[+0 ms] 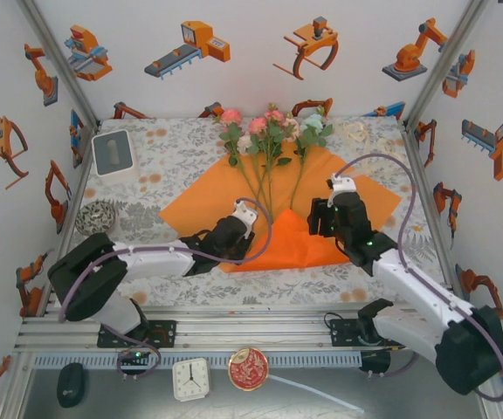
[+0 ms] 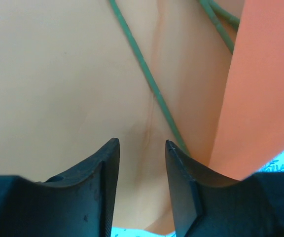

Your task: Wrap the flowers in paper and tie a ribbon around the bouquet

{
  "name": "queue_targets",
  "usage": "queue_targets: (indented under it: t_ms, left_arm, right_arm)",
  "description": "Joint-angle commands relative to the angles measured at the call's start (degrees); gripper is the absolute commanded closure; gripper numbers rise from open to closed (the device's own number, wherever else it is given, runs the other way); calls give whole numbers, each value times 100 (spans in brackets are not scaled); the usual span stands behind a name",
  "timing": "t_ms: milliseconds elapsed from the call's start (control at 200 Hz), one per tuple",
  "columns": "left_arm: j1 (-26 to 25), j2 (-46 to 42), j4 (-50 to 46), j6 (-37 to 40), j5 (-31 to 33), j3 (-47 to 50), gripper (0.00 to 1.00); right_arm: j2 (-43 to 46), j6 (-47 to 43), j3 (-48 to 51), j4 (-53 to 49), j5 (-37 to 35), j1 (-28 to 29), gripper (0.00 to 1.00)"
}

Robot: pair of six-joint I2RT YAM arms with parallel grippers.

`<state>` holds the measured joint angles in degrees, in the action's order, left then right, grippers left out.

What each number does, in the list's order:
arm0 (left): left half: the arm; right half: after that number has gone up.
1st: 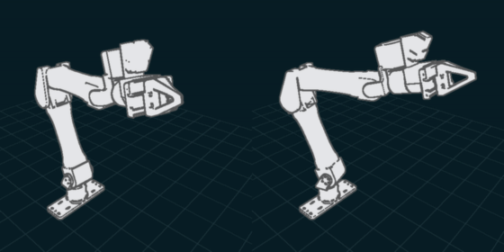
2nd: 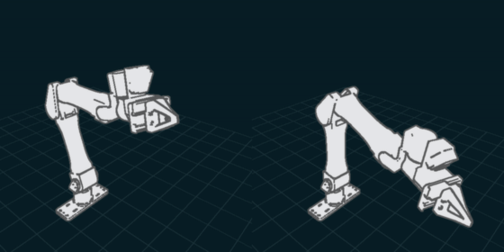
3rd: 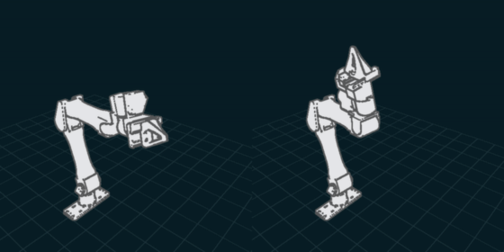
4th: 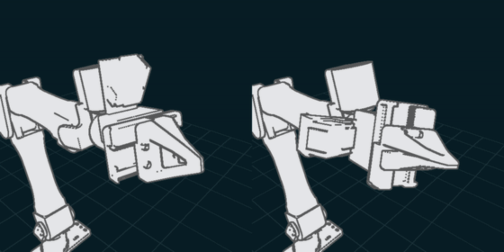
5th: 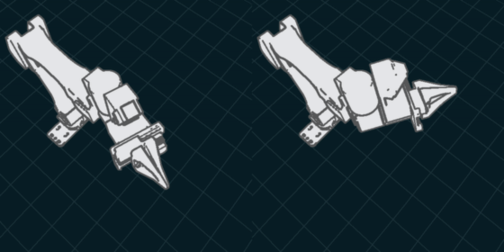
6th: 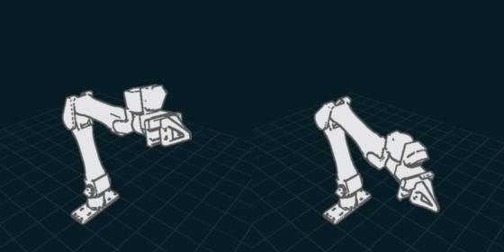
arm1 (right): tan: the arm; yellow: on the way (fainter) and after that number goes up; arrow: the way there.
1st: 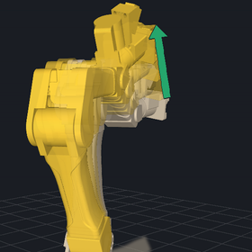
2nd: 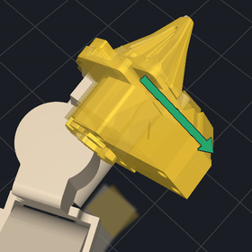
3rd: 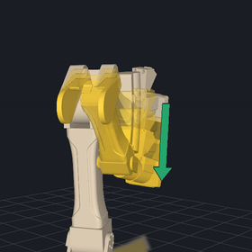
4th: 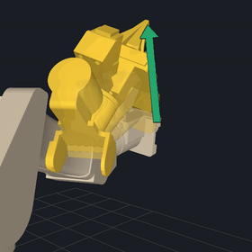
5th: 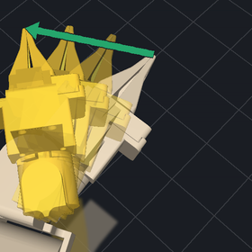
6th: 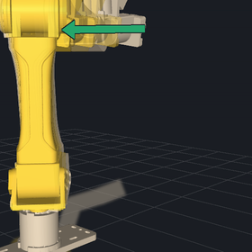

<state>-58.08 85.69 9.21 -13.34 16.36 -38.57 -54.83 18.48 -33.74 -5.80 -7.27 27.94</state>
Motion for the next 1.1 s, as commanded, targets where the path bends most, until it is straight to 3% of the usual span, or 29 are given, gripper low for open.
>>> queue_targets:
  t_ms: [0,80,140,215,345,416,491,571,701,766,916,1011,1091]
  left_arm:
    - [7,-824,-253,-18,102,23,54]
    - [0,-1514,-280,163,-549,116,50]
    - [-4,-1947,-240,171,-1475,145,46]
    - [-74,-1990,-238,29,-2436,65,33]
    - [-191,-968,-829,318,-1777,-345,20]
    - [-98,-490,-458,352,-1910,-383,9]
    - [-36,-13,-239,377,-2228,-561,8]
    - [-36,288,3,403,-2604,-685,18]
    - [-8,289,186,359,-2625,-672,69]
    - [29,217,231,319,-2613,-612,86]
    - [205,199,662,-51,-2808,-416,90]
    - [305,337,894,-273,-2885,-346,100]
    - [373,454,984,-390,-2845,-343,100]
  right_arm:
    - [387,234,-79,-891,465,5,44]
    - [527,408,5,-972,971,22,43]
    - [594,495,-14,-1170,1334,42,43]
    - [589,520,-14,-1385,1630,112,40]
    - [397,312,90,-1437,1489,127,16]
    - [347,309,150,-1154,1441,128,13]
    - [257,330,176,-914,1325,124,13]
    - [106,280,143,-817,1222,124,13]
    - [20,257,-38,-1089,1070,124,16]
    - [250,264,-120,-1458,997,124,17]
    - [1097,549,-218,-2372,843,130,19]
    - [1509,840,-261,-2717,1283,133,21]
    - [1676,1109,-337,-2962,1588,139,22]
